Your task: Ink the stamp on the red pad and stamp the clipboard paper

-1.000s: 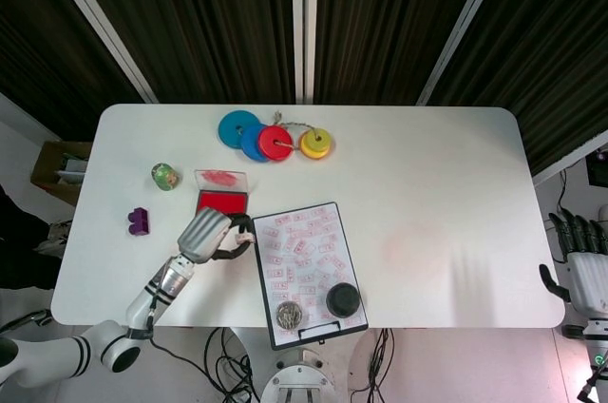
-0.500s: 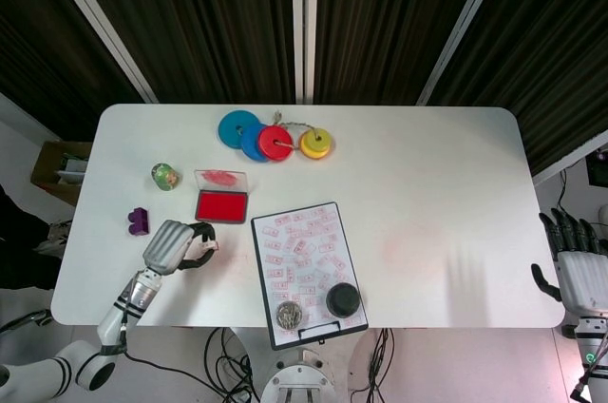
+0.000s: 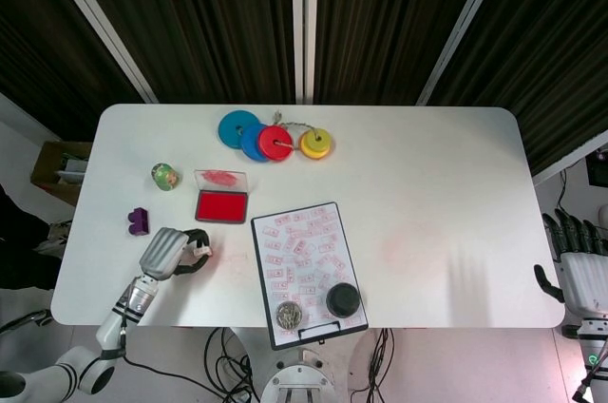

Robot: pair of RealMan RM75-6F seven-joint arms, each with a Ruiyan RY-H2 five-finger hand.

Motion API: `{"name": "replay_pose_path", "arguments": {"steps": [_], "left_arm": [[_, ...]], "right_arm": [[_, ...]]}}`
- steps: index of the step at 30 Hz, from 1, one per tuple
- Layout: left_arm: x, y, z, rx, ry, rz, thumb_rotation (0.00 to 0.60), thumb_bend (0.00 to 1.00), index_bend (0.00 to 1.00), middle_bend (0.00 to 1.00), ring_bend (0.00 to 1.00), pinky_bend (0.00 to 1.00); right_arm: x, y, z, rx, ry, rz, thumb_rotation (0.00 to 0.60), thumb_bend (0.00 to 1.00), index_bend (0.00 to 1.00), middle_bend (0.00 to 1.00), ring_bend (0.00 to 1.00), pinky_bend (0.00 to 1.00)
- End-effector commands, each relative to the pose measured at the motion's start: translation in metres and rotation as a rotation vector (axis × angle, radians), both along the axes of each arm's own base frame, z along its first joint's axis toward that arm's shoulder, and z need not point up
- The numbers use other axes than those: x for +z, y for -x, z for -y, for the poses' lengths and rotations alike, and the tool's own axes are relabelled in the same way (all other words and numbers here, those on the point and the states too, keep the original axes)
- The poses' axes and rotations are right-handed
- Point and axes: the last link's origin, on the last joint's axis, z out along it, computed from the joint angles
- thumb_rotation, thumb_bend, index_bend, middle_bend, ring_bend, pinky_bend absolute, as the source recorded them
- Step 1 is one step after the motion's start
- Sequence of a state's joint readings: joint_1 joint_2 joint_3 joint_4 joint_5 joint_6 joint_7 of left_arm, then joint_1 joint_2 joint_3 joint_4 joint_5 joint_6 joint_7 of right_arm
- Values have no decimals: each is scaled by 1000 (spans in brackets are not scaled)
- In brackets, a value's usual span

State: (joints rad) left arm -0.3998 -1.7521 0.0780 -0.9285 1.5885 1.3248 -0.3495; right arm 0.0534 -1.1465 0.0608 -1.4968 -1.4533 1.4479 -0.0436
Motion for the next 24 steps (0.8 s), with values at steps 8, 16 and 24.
{"name": "replay_pose_path", "arguments": {"steps": [8, 16, 24], "left_arm": [[-2, 4, 3, -3, 6, 21, 600, 402, 559, 574, 1000, 1000], [-1, 5, 3, -13, 5, 24, 600, 397, 511, 509, 1000, 1000], [-2, 5, 3, -13, 9, 25, 600, 392, 450, 496, 1000, 1000]], "right_arm": [[2, -3, -1, 5, 8, -5, 600, 284, 0, 0, 0, 0], [0, -2, -1, 2, 3, -6, 600, 284, 0, 0, 0, 0], [1, -2, -1, 0, 6, -8, 600, 283, 0, 0, 0, 0]]}}
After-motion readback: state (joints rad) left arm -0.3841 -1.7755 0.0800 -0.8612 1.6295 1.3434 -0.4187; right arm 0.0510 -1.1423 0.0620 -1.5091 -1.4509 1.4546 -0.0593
